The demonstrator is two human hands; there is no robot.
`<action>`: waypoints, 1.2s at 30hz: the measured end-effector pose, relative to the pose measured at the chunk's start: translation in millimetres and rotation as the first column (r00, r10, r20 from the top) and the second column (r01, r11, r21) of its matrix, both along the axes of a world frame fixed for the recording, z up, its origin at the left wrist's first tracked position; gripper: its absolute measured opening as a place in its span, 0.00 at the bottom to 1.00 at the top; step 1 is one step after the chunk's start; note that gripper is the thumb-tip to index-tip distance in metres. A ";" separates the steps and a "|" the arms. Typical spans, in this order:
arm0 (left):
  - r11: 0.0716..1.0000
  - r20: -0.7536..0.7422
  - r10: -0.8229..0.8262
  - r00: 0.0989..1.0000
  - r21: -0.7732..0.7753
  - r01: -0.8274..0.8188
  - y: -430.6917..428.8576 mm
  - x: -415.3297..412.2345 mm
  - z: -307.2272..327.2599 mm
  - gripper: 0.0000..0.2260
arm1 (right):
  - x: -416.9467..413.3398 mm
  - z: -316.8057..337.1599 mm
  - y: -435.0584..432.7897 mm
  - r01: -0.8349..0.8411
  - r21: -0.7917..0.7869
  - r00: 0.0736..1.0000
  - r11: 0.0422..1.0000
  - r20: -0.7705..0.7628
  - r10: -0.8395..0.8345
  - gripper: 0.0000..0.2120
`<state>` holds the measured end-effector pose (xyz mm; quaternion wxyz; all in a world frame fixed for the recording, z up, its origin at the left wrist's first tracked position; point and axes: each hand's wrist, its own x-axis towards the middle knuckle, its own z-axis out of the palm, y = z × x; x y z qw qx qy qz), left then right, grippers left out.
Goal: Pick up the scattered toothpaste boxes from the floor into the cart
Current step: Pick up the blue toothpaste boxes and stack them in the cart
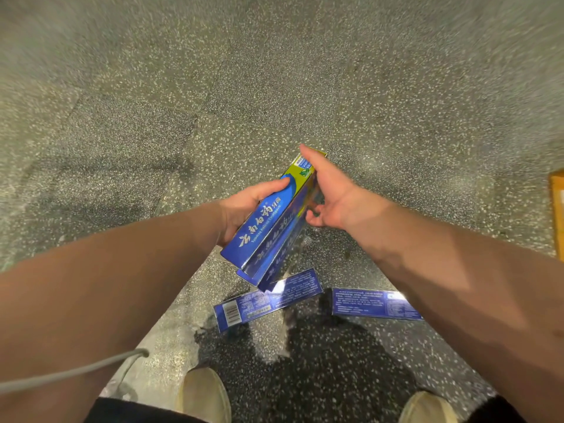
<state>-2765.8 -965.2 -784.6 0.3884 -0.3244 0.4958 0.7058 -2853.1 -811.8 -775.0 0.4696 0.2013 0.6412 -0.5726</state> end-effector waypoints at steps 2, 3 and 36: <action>0.999 -0.017 0.028 0.999 0.017 -0.027 -1.6 2.6 0.1 0.24 | 3.1 2.3 -4.0 -0.017 -0.002 1.000 1.000 -0.011 0.017 0.33; 0.999 -0.025 0.039 0.999 0.028 -0.038 -1.9 3.7 0.3 0.23 | 4.4 1.5 -5.7 -0.032 0.006 0.999 0.999 -0.027 0.032 0.38; 0.575 -0.370 0.787 0.494 0.152 -0.804 -137.0 280.8 756.5 0.21 | 226.8 783.0 -252.8 -0.685 0.024 0.685 0.728 -0.320 0.655 0.40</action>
